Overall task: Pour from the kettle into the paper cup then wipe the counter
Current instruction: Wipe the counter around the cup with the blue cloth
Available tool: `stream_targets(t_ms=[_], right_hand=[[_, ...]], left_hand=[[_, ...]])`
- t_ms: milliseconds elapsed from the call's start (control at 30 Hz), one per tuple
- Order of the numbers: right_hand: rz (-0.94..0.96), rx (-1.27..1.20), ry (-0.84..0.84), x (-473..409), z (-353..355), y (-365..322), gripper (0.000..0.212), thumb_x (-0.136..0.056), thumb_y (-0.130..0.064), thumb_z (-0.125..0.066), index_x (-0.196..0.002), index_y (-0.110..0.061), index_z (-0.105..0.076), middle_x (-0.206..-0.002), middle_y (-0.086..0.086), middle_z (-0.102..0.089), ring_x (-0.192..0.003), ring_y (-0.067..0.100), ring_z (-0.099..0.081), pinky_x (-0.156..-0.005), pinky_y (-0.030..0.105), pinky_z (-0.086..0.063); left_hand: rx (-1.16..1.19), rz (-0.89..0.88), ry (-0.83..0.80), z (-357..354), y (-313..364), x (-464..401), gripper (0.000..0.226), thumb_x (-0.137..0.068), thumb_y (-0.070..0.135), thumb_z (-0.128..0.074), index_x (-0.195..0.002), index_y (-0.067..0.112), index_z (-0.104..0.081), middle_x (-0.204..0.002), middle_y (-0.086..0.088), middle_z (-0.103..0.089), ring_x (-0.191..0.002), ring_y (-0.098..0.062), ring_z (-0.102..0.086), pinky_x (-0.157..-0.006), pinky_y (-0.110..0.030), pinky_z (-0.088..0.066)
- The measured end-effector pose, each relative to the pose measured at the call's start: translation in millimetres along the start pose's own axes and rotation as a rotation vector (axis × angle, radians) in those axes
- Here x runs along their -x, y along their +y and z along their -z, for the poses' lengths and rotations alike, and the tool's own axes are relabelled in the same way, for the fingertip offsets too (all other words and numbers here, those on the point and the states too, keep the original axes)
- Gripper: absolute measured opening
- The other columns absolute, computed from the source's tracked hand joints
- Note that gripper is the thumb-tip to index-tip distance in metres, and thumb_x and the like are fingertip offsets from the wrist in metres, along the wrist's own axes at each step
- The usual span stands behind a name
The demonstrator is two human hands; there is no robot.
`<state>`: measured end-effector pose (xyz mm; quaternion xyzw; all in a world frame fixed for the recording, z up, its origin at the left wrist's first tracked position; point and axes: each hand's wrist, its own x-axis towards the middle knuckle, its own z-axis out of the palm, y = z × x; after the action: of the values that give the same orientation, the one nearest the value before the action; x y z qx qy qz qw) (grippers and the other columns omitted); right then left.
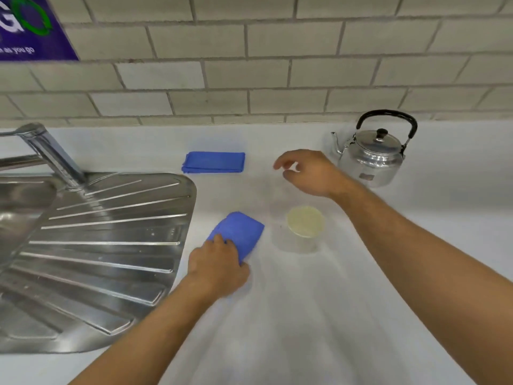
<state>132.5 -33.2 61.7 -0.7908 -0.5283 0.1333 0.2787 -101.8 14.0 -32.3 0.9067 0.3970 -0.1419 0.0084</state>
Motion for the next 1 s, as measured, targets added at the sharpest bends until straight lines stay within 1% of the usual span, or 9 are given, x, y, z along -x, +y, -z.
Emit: stream_targets(t_ms=[33,100,167,200,267,333,467,767,1000], right_hand=[[-0.025,-0.058,0.093,11,5,12,0.029,-0.088,-0.008,-0.055,-0.104,-0.024,-0.072,-0.108,0.0,-0.07,-0.091,0.015,-0.06,-0.086,0.026,-0.047],[-0.102,-0.137,0.251,34,8,39,0.03,-0.09,-0.002,-0.051,-0.102,-0.019,-0.073,-0.106,0.003,-0.071,-0.089,0.017,-0.062,-0.078,0.02,-0.044],[-0.198,-0.132,0.324,59,1,68,0.034,-0.089,0.004,-0.047,-0.105,-0.013,-0.071,-0.11,0.009,-0.07,-0.095,0.02,-0.063,-0.08,0.02,-0.042],[-0.243,-0.102,0.313,71,-5,82,0.037,-0.088,0.006,-0.046,-0.109,-0.012,-0.07,-0.114,0.011,-0.069,-0.101,0.021,-0.063,-0.085,0.022,-0.042],[-0.281,-0.04,0.211,93,-21,104,0.041,-0.088,0.004,-0.047,-0.12,-0.012,-0.065,-0.128,0.012,-0.063,-0.116,0.026,-0.059,-0.097,0.026,-0.039],[-0.267,0.023,0.072,109,-37,118,0.044,-0.092,-0.004,-0.049,-0.133,-0.019,-0.058,-0.145,0.007,-0.051,-0.132,0.025,-0.047,-0.107,0.028,-0.031],[-0.308,0.263,-0.123,123,-60,133,0.05,-0.102,-0.026,-0.032,-0.149,-0.042,-0.031,-0.164,-0.007,-0.02,-0.15,0.023,-0.016,-0.118,0.044,-0.022],[-0.361,0.36,-0.127,122,-76,144,0.05,-0.105,-0.034,-0.019,-0.15,-0.052,-0.012,-0.165,-0.014,-0.006,-0.152,0.023,-0.002,-0.12,0.043,-0.009],[-0.388,0.36,-0.113,124,-76,141,0.048,-0.105,-0.037,-0.016,-0.15,-0.054,-0.011,-0.165,-0.017,-0.004,-0.153,0.019,0.0,-0.12,0.041,-0.005]], left_hand=[[0.043,-0.045,0.05,1,0,1,0.055,-0.089,0.056,-0.036,-0.125,0.018,-0.051,-0.131,-0.008,-0.049,-0.117,-0.029,-0.048,-0.082,-0.04,-0.038],[0.044,-0.18,0.203,-3,-5,-3,0.059,-0.091,0.061,-0.03,-0.137,0.027,-0.046,-0.145,-0.003,-0.042,-0.133,-0.026,-0.037,-0.101,-0.043,-0.033],[0.058,-0.263,0.206,-13,-11,-10,0.056,-0.098,0.052,-0.026,-0.151,0.034,-0.023,-0.161,0.003,-0.021,-0.147,-0.021,-0.015,-0.116,-0.043,-0.019],[0.087,-0.263,0.167,-22,-12,-12,0.056,-0.1,0.049,-0.023,-0.153,0.035,-0.013,-0.163,0.006,-0.011,-0.15,-0.02,-0.007,-0.119,-0.043,-0.013],[0.174,-0.219,0.149,-41,-8,-15,0.055,-0.101,0.046,-0.02,-0.153,0.036,-0.004,-0.164,0.008,-0.002,-0.151,-0.02,0.0,-0.121,-0.042,-0.008],[0.223,-0.184,0.201,-47,2,-24,0.056,-0.101,0.046,-0.02,-0.153,0.034,-0.006,-0.164,0.007,-0.004,-0.151,-0.021,0.0,-0.121,-0.043,-0.006],[0.25,-0.2,0.222,-36,19,-60,0.056,-0.101,0.046,-0.02,-0.154,0.033,-0.007,-0.164,0.005,-0.004,-0.151,-0.023,-0.001,-0.121,-0.043,-0.003],[0.145,-0.574,0.177,-17,16,-116,0.051,-0.101,0.039,-0.022,-0.152,0.038,-0.011,-0.164,0.008,-0.008,-0.151,-0.018,-0.001,-0.121,-0.041,-0.004],[0.114,-0.663,0.202,-26,12,-100,0.051,-0.102,0.04,-0.021,-0.152,0.037,-0.011,-0.163,0.008,-0.009,-0.151,-0.018,-0.002,-0.122,-0.041,-0.004]])
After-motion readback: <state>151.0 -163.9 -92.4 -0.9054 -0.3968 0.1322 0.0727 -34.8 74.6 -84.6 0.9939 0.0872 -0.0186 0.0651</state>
